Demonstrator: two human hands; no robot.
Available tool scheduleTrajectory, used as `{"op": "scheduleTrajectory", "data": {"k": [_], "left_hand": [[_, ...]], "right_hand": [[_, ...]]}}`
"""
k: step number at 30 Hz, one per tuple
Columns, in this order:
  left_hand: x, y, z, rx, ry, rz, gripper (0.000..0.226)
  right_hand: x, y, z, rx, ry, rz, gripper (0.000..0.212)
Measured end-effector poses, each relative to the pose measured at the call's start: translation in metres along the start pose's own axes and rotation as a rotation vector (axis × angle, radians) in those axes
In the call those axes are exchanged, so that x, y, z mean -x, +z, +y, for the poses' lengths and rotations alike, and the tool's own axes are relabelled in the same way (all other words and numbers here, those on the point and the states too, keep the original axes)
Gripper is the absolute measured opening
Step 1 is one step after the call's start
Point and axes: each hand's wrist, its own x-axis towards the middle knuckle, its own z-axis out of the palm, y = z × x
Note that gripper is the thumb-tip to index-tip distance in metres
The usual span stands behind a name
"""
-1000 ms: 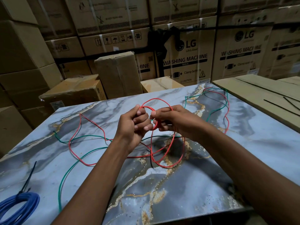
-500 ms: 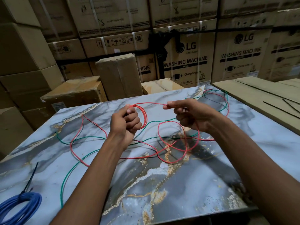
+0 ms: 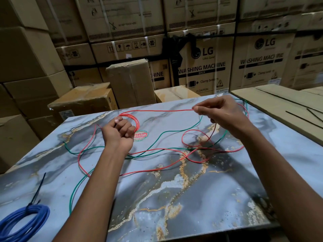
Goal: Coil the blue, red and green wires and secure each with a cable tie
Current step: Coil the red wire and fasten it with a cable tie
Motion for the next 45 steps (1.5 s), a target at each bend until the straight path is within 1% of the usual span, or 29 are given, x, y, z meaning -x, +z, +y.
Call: {"op": "scheduleTrajectory", "data": {"k": [3, 5, 8, 10, 12, 14, 17, 20, 22, 26, 30, 33, 36, 40, 42, 45], "left_hand": [[-0.001, -0.001, 0.003, 0.033, 0.016, 0.02, 0.038], [-0.002, -0.001, 0.003, 0.03, 0.034, 0.026, 0.038], [-0.001, 0.0, 0.0, -0.002, 0.05, 0.013, 0.039], [-0.001, 0.001, -0.005, -0.043, 0.048, -0.018, 0.04], [-0.002, 0.003, -0.011, -0.119, 0.057, -0.062, 0.04], [-0.001, 0.004, -0.017, -0.204, 0.073, -0.089, 0.04], [0.002, 0.007, -0.027, -0.307, 0.079, -0.122, 0.04], [0.007, 0.01, -0.035, -0.372, 0.072, -0.16, 0.039], [0.01, 0.012, -0.041, -0.431, 0.063, -0.183, 0.039], [0.017, 0.015, -0.051, -0.544, 0.114, -0.224, 0.039], [0.016, 0.012, -0.063, -0.635, 0.162, -0.303, 0.039], [0.02, 0.012, -0.068, -0.736, 0.171, -0.365, 0.039], [0.026, 0.015, -0.074, -0.81, 0.189, -0.418, 0.043], [0.031, 0.017, -0.076, -0.782, 0.077, -0.471, 0.04], [0.032, 0.018, -0.073, -0.761, 0.007, -0.51, 0.041], [0.034, 0.019, -0.07, -0.719, -0.052, -0.566, 0.041]], "right_hand": [[0.001, 0.001, 0.002, 0.124, -0.118, -0.003, 0.009], [0.0, 0.006, 0.004, 0.185, -0.173, 0.036, 0.008], [0.001, 0.023, 0.005, 0.416, -0.318, 0.073, 0.015], [0.007, 0.037, 0.004, 0.541, -0.407, -0.007, 0.018], [0.013, 0.048, 0.002, 0.575, -0.431, -0.139, 0.019], [0.018, 0.056, -0.002, 0.564, -0.437, -0.234, 0.02], [0.024, 0.064, -0.009, 0.548, -0.445, -0.317, 0.017], [0.028, 0.072, -0.013, 0.508, -0.427, -0.374, 0.014], [0.03, 0.075, -0.014, 0.444, -0.422, -0.375, 0.012], [0.03, 0.075, -0.017, 0.281, -0.39, -0.327, 0.013], [0.028, 0.071, -0.017, 0.1, -0.35, -0.29, 0.012], [0.023, 0.071, -0.011, 0.076, -0.34, -0.256, 0.012], [0.018, 0.067, -0.006, 0.038, -0.337, -0.183, 0.016], [0.014, 0.061, -0.005, 0.018, -0.318, -0.1, 0.014], [0.014, 0.061, -0.005, -0.035, -0.287, -0.069, 0.014], [0.012, 0.059, -0.004, -0.048, -0.263, -0.006, 0.014]]}}
